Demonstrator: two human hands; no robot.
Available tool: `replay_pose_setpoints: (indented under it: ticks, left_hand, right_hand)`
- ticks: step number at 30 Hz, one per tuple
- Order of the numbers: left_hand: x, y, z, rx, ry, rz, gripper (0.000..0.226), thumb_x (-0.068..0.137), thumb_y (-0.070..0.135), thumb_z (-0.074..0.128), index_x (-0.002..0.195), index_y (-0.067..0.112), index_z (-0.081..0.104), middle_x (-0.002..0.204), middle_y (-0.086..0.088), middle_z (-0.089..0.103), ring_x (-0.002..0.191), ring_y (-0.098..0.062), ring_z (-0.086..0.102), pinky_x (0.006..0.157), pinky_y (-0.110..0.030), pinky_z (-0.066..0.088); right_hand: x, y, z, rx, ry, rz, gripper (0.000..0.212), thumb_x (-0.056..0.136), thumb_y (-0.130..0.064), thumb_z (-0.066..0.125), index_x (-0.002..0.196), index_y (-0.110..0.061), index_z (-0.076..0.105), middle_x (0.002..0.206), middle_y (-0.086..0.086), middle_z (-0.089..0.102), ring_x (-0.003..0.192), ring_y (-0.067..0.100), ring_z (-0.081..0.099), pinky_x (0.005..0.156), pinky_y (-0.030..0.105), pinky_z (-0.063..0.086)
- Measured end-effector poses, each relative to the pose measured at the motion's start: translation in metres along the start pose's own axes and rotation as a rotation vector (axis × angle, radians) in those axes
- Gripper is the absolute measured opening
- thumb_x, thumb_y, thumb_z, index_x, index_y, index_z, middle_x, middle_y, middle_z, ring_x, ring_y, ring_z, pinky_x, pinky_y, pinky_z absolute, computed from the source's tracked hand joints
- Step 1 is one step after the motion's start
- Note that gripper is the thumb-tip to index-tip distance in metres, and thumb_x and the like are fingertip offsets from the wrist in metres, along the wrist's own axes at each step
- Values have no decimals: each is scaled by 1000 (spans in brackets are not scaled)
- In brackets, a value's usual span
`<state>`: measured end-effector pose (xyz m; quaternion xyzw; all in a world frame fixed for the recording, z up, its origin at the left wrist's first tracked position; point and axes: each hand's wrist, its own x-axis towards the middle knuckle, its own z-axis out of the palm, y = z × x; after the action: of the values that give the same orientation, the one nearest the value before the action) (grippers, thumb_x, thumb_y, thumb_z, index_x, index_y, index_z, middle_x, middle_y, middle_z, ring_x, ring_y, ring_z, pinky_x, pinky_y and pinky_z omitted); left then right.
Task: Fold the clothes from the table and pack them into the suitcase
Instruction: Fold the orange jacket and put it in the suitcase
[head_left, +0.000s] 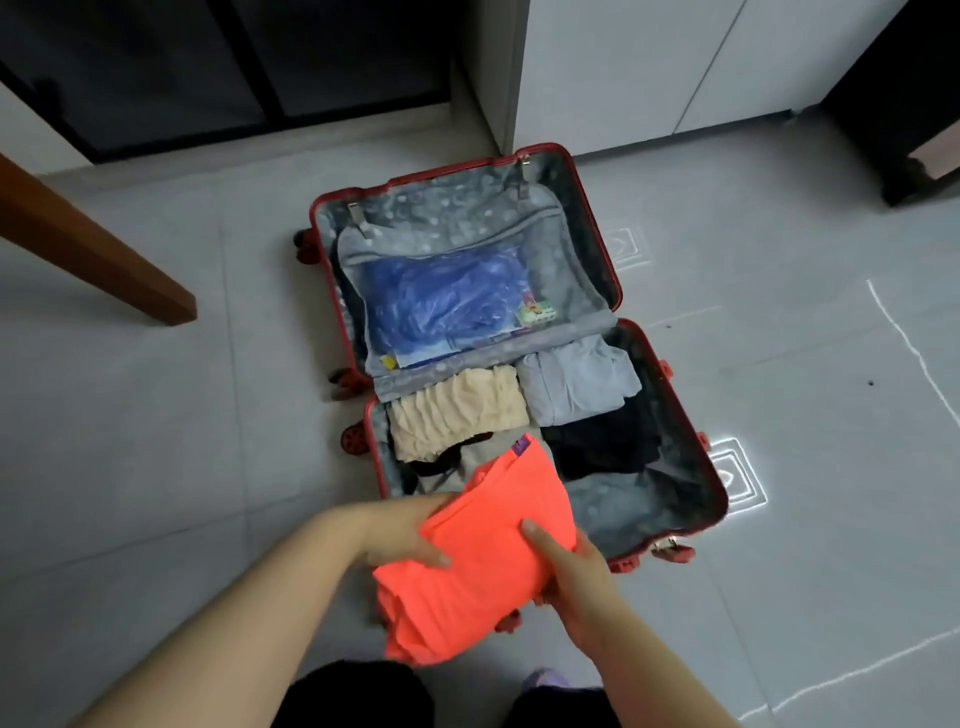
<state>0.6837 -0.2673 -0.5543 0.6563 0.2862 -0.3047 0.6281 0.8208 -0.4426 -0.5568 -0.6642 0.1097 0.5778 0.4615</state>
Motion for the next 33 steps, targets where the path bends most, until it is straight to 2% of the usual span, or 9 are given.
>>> replay_pose_setpoints:
  ticks: [4, 9, 12, 14, 16, 19, 22, 27, 33]
  left_hand:
    - [98, -66, -33, 86, 483, 3, 79, 75, 6, 76, 142, 17, 35, 143, -1, 42, 127, -14, 42, 97, -16, 33]
    - [177, -118, -37, 521, 813, -177, 74, 91, 17, 56, 149, 30, 13, 152, -3, 29, 137, -23, 31, 111, -35, 26]
    - [187, -142, -11, 753, 950, -72, 66, 93, 30, 43, 150, 30, 9, 153, 0, 28, 141, -22, 17, 114, -43, 2]
    - [191, -154, 8, 843, 937, 40, 60, 85, 38, 36, 144, 29, 26, 146, -2, 40, 140, -23, 17, 110, -46, 4]
    - [190, -156, 17, 895, 862, 33, 57, 83, 41, 33, 140, 30, 30, 150, 0, 29, 146, -21, 0, 109, -49, 4]
    - [196, -165, 20, 903, 798, 7, 75, 82, 53, 30, 150, 28, 11, 158, 0, 13, 146, -22, -2, 112, -52, -3]
    - [207, -177, 16, 852, 646, -158, 92, 74, 69, 23, 151, 24, 0, 151, -2, 30, 134, -29, 37, 111, -51, -8]
    - [230, -188, 13, 881, 617, -225, 86, 58, 76, -11, 122, 32, -46, 132, 8, -51, 127, -22, -40, 86, -44, -42]
    - [182, -153, 18, 771, 604, -274, 77, 86, 68, 15, 130, 29, -35, 150, 6, -31, 143, -20, -20, 106, -47, -22]
  right_hand:
    - [115, 21, 30, -128, 183, -232, 63, 80, -23, 74, 133, -9, 41, 124, 8, 57, 107, 19, 57, 95, 38, 48]
    - [218, 52, 51, -265, 297, -242, 87, 84, -22, 70, 146, 0, 12, 141, 20, 41, 123, 30, 47, 99, 34, 37]
    - [230, 67, 52, -898, 563, -447, 88, 83, -33, 68, 148, -4, 17, 142, 23, 37, 125, 37, 42, 106, 44, 32]
    - [234, 73, 52, -1210, 558, -888, 74, 77, -32, 62, 143, -13, 33, 136, 21, 47, 123, 34, 38, 106, 46, 24]
    - [232, 66, 53, -1460, 376, -1025, 68, 78, -35, 47, 143, -23, 31, 145, 16, 42, 132, 32, 26, 109, 45, 11]
    - [238, 49, 41, -1669, 60, -716, 73, 94, -46, 40, 150, -34, -4, 159, 3, -9, 146, 29, -9, 114, 46, -9]
    - [251, 47, 32, -1793, -18, -517, 80, 92, -62, 36, 144, -40, -20, 156, -1, -24, 145, 31, -15, 113, 52, -10]
    - [272, 61, 30, -1869, -20, -493, 79, 91, -66, 31, 130, -39, -33, 153, 1, -31, 142, 33, -21, 112, 51, -13]
    - [222, 50, 39, -1795, -12, -452, 83, 69, -85, 0, 128, -39, -37, 148, 1, -36, 143, 34, -20, 113, 49, -13]
